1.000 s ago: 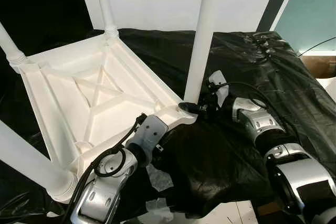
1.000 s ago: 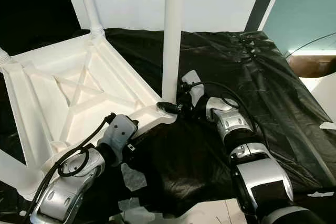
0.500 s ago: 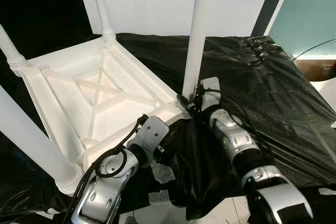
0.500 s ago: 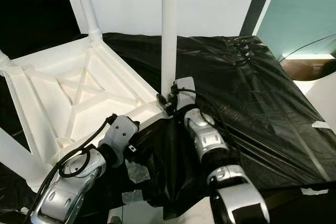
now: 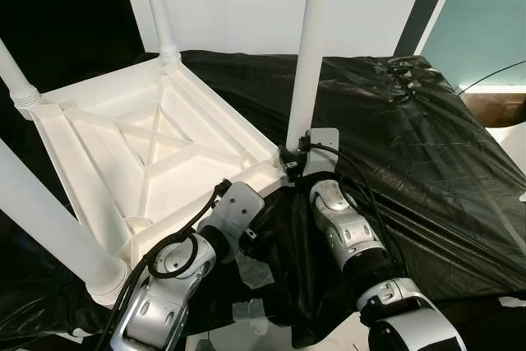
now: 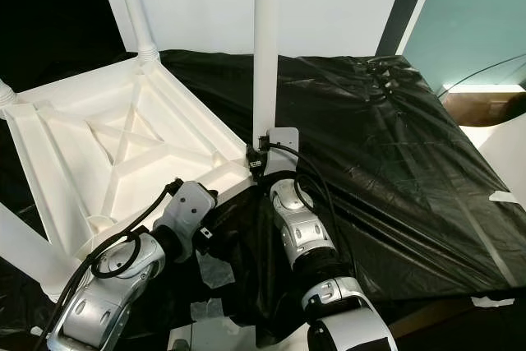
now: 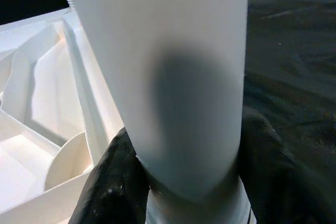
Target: Building children table
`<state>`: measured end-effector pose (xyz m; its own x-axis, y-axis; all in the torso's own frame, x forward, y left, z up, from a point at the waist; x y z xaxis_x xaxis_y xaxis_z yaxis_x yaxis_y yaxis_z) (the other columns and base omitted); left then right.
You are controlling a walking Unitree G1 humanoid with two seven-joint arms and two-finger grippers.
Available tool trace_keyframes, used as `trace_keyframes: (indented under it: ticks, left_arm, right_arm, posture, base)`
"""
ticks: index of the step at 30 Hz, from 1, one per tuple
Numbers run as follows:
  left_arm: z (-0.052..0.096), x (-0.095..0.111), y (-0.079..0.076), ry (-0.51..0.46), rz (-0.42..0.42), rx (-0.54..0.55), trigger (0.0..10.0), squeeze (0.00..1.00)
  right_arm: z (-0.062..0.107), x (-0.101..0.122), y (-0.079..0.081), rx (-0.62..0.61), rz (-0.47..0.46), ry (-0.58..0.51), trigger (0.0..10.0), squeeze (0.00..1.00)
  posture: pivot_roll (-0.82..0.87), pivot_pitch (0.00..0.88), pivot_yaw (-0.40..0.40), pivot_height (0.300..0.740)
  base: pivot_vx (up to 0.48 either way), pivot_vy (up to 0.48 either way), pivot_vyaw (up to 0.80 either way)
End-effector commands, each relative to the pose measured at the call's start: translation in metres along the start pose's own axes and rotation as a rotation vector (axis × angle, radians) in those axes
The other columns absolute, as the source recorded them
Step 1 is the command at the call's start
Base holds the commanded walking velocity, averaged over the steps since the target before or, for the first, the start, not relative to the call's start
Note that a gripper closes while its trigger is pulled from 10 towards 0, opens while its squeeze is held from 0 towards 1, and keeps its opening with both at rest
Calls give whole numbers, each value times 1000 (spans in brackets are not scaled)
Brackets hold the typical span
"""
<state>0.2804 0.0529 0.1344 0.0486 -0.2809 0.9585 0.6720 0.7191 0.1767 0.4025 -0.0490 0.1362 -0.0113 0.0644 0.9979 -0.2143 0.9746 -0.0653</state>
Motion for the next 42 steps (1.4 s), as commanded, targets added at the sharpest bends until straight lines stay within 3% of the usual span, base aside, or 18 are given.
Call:
trace_keyframes:
  ticks: [1,2,4,6,13,14,15,23,32,36,38,42]
  left_arm:
    - [3,3,2,-9,12,22,10000,0]
    - [3,3,3,-10,13,24,10000,0]
    - [3,3,3,-10,13,24,10000,0]
    - [5,8,7,-20,10,38,10000,0]
    - [7,12,12,-31,11,52,10000,0]
    - [8,12,13,-30,9,55,10000,0]
    - [8,12,14,-30,9,57,10000,0]
    - [10,12,14,-29,9,52,10000,0]
    - [9,12,12,-28,7,35,10000,0]
    - [9,12,11,-29,7,35,10000,0]
    - [8,12,9,-33,12,38,10000,0]
    - [7,13,8,-35,15,38,10000,0]
  right_arm:
    - [5,-15,-6,2,-9,40,10000,945]
    - [5,-12,-7,14,-10,24,10000,1000]
    - [5,-12,-7,14,-10,24,10000,1000]
    - [5,6,-9,46,-18,-65,10000,1000]
    - [10,28,-10,96,-18,-164,10000,1000]
    - [12,29,-10,111,-27,-170,10000,851]
    - [14,30,-12,127,-33,-172,10000,0]
    - [20,22,-26,235,-24,-155,10000,0]
    - [14,21,-39,420,43,-118,10000,0]
    - [11,21,-38,486,76,-103,10000,0]
    - [7,21,-30,610,120,-72,10000,0]
    - [6,19,-23,668,141,-53,10000,0]
  posture:
    - [134,62,-65,740]
    - [134,62,-65,740]
    - [134,62,-65,740]
    - [134,62,-62,740]
    - [138,62,-59,740]
    - [138,62,-59,740]
    - [138,62,-59,740]
    - [136,62,-52,740]
    - [139,53,-59,740]
    - [146,46,-67,740]
    - [150,41,-68,740]
    - [156,36,-70,740]
  base:
    - [0,0,0]
    - [0,0,0]
    - [0,0,0]
    - [0,0,0]
    - [0,0,0]
    - [0,0,0]
    - [0,0,0]
    - [0,0,0]
    - [0,0,0]
    - [0,0,0]
    - [0,0,0]
    - [0,0,0]
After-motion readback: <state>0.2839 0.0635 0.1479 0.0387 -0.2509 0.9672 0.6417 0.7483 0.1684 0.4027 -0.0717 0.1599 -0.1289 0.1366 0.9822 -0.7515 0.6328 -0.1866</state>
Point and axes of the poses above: a point about 5 cm out from each wrist's last joint towards the gripper, its own z axis pointing back from the gripper into the wrist, its own x axis along the axis of the wrist's last joint, y = z × x, the point moved 6 cm from there along -z, pointing out of the wrist towards the gripper, and after that the axes turned 5 degrees about z, right-handed, at the moved point
